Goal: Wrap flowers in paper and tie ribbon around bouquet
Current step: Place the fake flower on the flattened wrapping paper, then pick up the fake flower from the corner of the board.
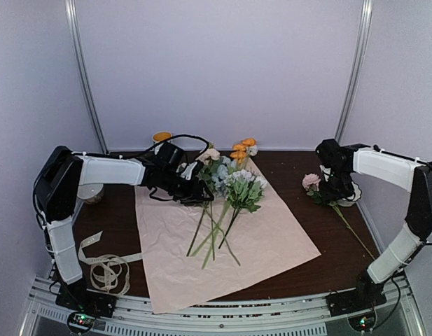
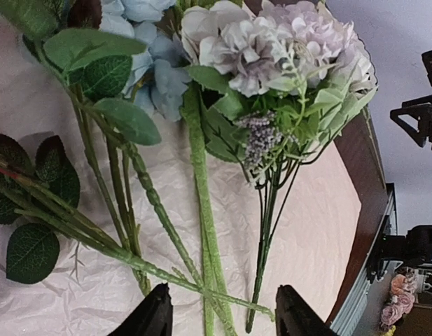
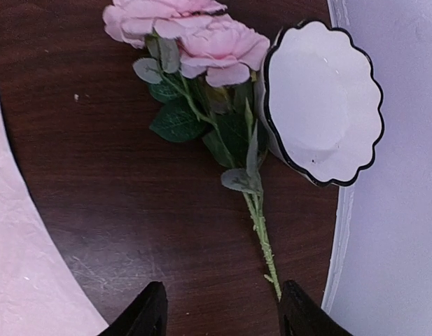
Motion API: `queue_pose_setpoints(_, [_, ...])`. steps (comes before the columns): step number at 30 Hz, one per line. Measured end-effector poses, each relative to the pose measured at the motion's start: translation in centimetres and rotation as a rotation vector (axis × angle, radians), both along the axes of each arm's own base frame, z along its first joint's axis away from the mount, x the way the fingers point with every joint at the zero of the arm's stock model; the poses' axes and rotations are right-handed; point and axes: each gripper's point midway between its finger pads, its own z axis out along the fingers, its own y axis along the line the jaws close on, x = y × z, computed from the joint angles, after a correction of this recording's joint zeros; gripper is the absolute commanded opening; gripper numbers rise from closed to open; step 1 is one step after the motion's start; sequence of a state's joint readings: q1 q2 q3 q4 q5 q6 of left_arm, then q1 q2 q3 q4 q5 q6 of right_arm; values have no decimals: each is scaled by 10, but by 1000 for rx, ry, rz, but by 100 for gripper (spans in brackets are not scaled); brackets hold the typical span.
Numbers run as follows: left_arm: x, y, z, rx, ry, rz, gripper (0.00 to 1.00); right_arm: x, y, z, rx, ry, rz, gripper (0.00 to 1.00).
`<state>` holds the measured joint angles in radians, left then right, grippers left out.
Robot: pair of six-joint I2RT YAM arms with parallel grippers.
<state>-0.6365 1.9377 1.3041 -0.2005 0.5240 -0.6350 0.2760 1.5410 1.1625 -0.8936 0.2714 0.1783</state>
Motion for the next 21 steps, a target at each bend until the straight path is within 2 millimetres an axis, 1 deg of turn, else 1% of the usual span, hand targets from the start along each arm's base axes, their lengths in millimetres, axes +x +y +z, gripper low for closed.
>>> queue_pose_setpoints(2, [1,1,1,38,-25,-7,57,-2,-13,-9,-27,40,-18,55])
queue_pose_setpoints(5, [-2,7,-4,96,-40,-17,60,-2,-27,-23,-54,94,-32,56])
queue_pose_setpoints(8, [-8,17,-4,147,-51,-19,68,-2,-42,-41,-70,155,-48,56])
queue_pose_setpoints(9, [-10,21,-1,158,-61,-22,70,-2,-48,-48,-75,176,-58,56])
queue_pose_setpoints(11, [-10,25,13,160,-97,-21,73,-2,-59,-61,-81,216,-75,56])
queue_pose_setpoints(14, [-8,32,38,131,-156,-11,73,-5,-70,-80,-90,276,-87,54])
queue_pose_setpoints(15, [-6,35,42,125,-165,-2,72,-5,-73,-84,-92,287,-88,53])
queue_pose_setpoints(16, [-1,42,45,120,-176,14,71,-6,-74,-87,-92,295,-87,52])
queue_pose_setpoints(18, [11,57,43,125,-175,56,67,-7,-76,-91,-94,310,-77,49])
queue_pose_setpoints(20, [28,82,32,150,-159,124,64,-7,-76,-93,-97,320,-65,43])
queue_pose_setpoints(21, [37,95,27,168,-151,159,63,-7,-76,-94,-98,322,-59,37])
